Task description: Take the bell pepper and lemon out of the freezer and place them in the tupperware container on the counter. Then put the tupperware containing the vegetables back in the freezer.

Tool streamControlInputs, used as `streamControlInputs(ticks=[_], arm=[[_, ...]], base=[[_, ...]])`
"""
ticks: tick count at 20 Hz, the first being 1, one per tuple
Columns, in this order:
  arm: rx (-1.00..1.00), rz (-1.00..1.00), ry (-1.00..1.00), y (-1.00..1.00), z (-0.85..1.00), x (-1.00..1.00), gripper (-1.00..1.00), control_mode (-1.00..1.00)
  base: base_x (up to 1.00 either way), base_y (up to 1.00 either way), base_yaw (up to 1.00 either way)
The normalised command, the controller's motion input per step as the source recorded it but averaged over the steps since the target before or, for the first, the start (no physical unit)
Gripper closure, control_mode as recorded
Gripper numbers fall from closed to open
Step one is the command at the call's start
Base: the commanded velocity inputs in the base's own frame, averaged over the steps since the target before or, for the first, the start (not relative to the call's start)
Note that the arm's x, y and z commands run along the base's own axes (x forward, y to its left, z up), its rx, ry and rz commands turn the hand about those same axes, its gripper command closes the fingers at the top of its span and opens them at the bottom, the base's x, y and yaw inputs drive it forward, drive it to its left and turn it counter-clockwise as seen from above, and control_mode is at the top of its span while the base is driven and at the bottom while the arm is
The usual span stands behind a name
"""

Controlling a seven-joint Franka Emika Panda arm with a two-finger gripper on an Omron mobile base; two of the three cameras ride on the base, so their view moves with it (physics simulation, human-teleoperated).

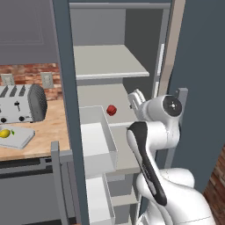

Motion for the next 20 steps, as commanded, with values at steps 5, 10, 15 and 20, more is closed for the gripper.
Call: streamControlInputs(ticks=[5, 10, 15, 20], arm=[[0.00, 0.00, 0.00, 0.00, -0.02, 0.46, -1.00, -1.00], [0.00, -0.01, 0.00, 0.02, -0.03, 0.49, -1.00, -1.00], [0.00, -0.02, 0.00, 0.00, -0.14, 0.47, -1.00, -1.00], [0.00, -0.01, 0.00, 0.00, -0.20, 0.42, -1.00, -1.00]], base=[[0.00, 0.00, 0.00], [0.00, 0.00, 0.00], [0.00, 0.00, 0.00], [0.00, 0.00, 0.00]])
